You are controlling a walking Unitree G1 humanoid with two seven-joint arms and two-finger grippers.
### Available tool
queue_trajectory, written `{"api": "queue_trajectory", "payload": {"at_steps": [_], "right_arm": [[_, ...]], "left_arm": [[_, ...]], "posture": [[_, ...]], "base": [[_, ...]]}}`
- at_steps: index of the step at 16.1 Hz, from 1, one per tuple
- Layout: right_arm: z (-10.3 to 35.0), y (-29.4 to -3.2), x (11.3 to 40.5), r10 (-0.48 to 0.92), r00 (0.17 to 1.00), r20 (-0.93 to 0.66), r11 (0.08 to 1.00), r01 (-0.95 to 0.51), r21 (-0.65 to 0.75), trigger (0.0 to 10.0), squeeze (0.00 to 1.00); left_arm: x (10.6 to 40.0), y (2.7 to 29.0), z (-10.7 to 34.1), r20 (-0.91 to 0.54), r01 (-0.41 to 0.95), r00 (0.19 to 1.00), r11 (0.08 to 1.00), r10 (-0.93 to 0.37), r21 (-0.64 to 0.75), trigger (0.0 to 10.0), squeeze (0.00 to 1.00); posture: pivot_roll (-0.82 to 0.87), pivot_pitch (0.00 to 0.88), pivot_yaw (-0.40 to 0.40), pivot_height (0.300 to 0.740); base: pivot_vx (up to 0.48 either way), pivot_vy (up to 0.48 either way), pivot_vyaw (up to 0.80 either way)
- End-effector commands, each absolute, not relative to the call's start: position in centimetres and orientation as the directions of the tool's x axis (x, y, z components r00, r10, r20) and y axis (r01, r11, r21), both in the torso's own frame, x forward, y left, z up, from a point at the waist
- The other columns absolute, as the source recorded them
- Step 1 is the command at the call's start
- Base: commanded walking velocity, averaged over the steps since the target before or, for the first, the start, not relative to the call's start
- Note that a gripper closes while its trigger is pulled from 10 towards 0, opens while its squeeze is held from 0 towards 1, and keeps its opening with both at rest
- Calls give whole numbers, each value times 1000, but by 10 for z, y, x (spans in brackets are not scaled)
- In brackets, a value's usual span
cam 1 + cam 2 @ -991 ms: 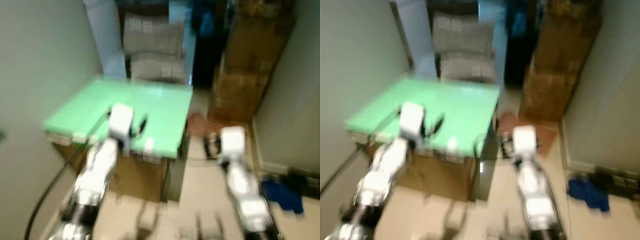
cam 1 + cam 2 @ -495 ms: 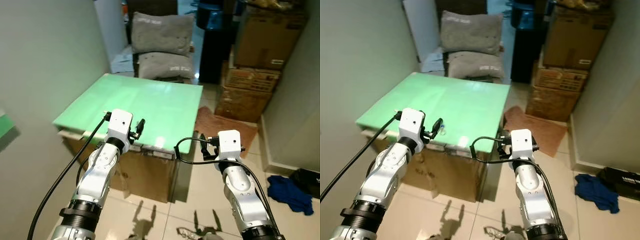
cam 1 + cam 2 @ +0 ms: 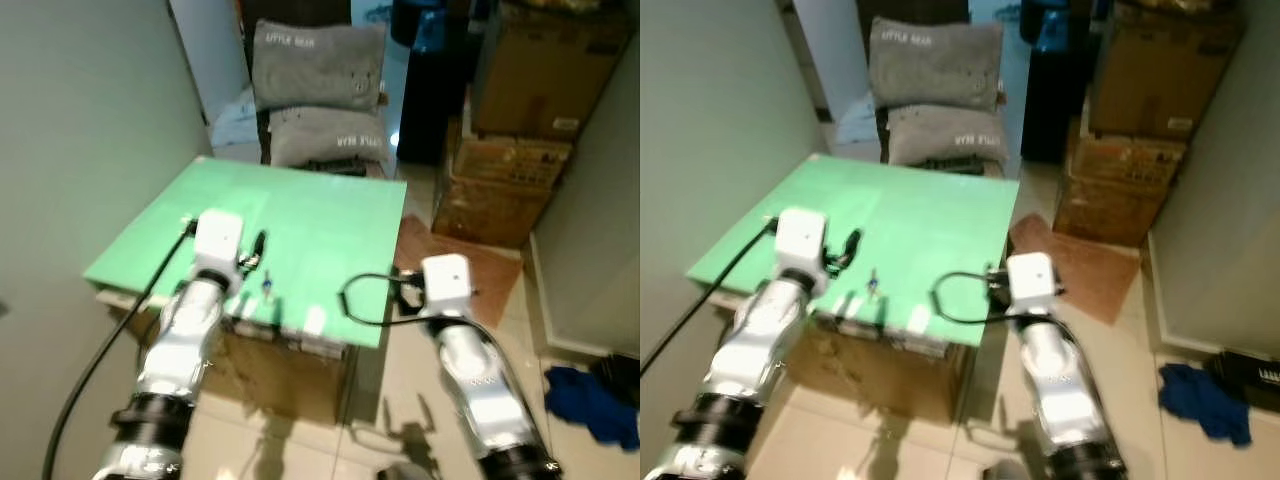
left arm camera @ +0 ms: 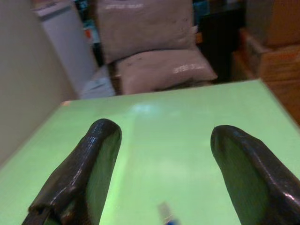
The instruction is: Hang keys on a hook
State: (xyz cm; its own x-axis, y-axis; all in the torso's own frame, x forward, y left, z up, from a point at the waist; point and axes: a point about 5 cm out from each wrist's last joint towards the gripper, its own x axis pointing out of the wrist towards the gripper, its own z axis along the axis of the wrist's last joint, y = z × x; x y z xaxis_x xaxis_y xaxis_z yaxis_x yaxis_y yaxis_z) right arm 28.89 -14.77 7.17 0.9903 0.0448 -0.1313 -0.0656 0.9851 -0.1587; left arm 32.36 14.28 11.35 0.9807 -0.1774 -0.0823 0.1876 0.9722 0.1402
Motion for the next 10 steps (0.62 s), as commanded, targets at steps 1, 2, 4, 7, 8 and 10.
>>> {"api": "queue_trajectory", "payload": {"at_steps": [1,2,4,7,8,10], "right_arm": [[71,-147,289,37,991,-129,987,-56,-148,10000,0],[70,-148,288,38,991,-132,987,-57,-148,10000,0],[67,-148,287,39,989,-145,987,-60,-147,10000,0],[55,-150,281,37,980,-198,989,-64,-131,10000,0],[55,-150,280,37,979,-200,989,-64,-130,10000,0],[54,-150,277,31,977,-210,991,-56,-118,10000,0]], "left_arm": [[323,145,114,-88,182,982,968,-169,173,10000,0],[324,145,113,-91,180,982,969,-166,170,10000,0],[325,145,112,-105,174,982,969,-157,177,10000,0],[336,142,95,-259,211,952,962,-163,173,10000,0],[339,136,88,-326,265,925,947,-197,179,10000,0],[345,125,81,-366,311,902,933,-229,183,10000,0]], "posture": [[-36,0,77,699],[-36,0,78,699],[-36,0,78,699],[-39,0,78,699],[-46,0,78,699],[-56,0,75,699]], "base": [[379,0,0],[0,0,0],[0,0,0],[0,0,0],[0,0,0],[0,0,0]]}}
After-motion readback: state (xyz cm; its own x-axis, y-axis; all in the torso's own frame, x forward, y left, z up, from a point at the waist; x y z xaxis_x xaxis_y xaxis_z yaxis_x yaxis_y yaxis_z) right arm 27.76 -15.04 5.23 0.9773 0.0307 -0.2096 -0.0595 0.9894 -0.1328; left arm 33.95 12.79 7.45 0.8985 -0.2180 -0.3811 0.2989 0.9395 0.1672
